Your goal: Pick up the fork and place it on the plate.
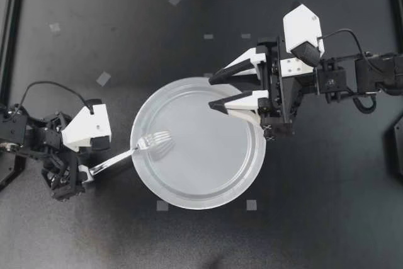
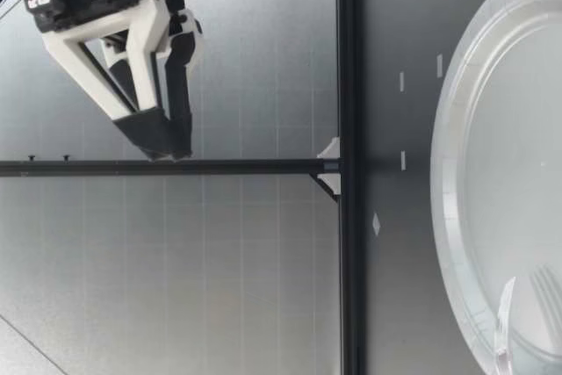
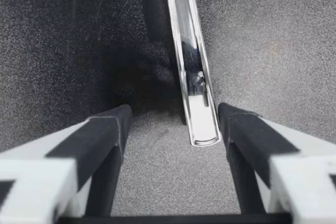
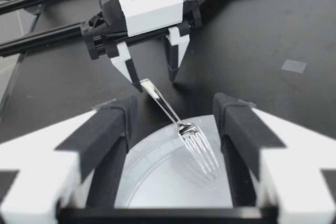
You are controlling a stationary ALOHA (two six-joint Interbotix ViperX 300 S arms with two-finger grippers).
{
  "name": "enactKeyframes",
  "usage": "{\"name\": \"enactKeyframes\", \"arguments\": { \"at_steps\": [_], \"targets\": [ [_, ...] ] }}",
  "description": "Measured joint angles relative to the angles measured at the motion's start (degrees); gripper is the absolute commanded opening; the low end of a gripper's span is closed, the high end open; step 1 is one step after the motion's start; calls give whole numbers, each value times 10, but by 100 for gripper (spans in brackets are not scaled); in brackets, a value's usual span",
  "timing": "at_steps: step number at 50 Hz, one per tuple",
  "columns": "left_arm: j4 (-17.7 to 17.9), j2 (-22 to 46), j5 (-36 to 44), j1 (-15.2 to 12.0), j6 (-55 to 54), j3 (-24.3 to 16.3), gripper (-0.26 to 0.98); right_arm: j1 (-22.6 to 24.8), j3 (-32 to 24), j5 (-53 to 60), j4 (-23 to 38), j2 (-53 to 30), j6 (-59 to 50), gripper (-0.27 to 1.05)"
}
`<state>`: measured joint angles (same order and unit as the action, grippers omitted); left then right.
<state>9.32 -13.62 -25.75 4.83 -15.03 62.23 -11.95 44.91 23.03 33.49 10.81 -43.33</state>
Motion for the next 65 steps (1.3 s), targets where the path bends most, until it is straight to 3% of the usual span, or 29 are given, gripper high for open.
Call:
{"name": "enactKeyframes", "arguments": {
  "at_steps": [51, 65],
  "targets": [
    [-6, -8, -22, 0, 0, -21, 60, 0, -1, 2, -1, -1, 0, 61],
    [-54, -79, -31, 0, -4, -62, 60, 0, 0, 25, -1, -1, 5, 61]
  ]
}}
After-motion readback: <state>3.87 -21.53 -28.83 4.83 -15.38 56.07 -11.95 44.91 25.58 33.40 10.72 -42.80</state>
